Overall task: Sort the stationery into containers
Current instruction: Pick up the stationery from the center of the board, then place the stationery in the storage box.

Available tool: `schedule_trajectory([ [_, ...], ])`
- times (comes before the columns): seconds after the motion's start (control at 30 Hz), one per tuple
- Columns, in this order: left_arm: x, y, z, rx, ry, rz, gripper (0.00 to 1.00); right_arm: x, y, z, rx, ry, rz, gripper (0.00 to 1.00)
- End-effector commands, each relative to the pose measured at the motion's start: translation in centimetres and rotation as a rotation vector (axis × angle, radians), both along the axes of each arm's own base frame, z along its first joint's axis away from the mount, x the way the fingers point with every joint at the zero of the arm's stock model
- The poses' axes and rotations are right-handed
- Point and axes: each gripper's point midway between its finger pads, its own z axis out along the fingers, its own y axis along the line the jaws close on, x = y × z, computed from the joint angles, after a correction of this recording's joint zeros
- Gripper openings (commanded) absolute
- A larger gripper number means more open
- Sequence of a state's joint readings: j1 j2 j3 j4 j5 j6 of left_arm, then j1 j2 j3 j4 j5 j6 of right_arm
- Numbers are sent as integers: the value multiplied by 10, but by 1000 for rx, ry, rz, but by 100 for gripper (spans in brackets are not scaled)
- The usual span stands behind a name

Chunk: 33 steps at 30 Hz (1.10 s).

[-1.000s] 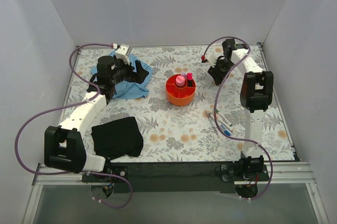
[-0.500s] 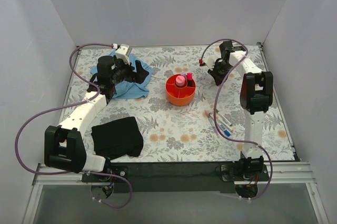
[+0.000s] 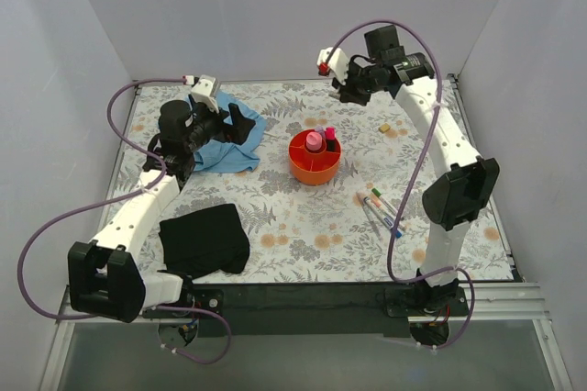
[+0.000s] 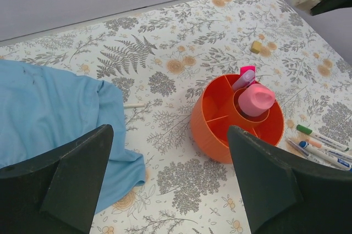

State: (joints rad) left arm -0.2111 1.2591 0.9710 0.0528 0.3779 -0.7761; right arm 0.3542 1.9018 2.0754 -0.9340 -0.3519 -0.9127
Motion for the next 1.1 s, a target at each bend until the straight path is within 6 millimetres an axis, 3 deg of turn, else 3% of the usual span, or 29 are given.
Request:
schedule_trajectory([
  [0.0,-7,6,18,-18,-42,22,85,5,42,-11,93,96,8,1],
  [0.03,-7,7,19,-18,-44,25,85,6,51,0,115,75,20,1],
  [0.1,-9,7,20,-17,-46,26,85,4,63,0,121,77,40,1],
  [0.23,-13,10,22,-13,-54,36,85,-26,90,-1,121,105,104,1],
  [0.27,-13,11,22,-14,-53,39,85,-35,90,-11,114,147,99,1],
  [0.3,-15,12,21,-15,-52,39,85,-43,88,-6,124,153,97,1],
  [0.4,-17,14,24,-19,-62,47,85,-68,73,-18,103,213,64,1],
  [0.47,-18,15,24,-24,-65,51,85,-82,64,-9,107,195,70,1],
  [0.5,-19,15,22,-23,-60,50,85,-92,59,-26,86,233,84,1],
  [0.57,-20,16,20,-29,-53,52,85,-103,52,-28,70,221,96,1],
  [0.6,-20,16,18,-30,-49,53,85,-108,46,-40,44,242,91,1],
  [0.83,-17,13,16,-41,-37,42,85,-112,37,-72,-42,263,122,1],
  [1.07,-15,16,14,-29,-31,53,85,-102,29,-104,-160,245,164,1],
])
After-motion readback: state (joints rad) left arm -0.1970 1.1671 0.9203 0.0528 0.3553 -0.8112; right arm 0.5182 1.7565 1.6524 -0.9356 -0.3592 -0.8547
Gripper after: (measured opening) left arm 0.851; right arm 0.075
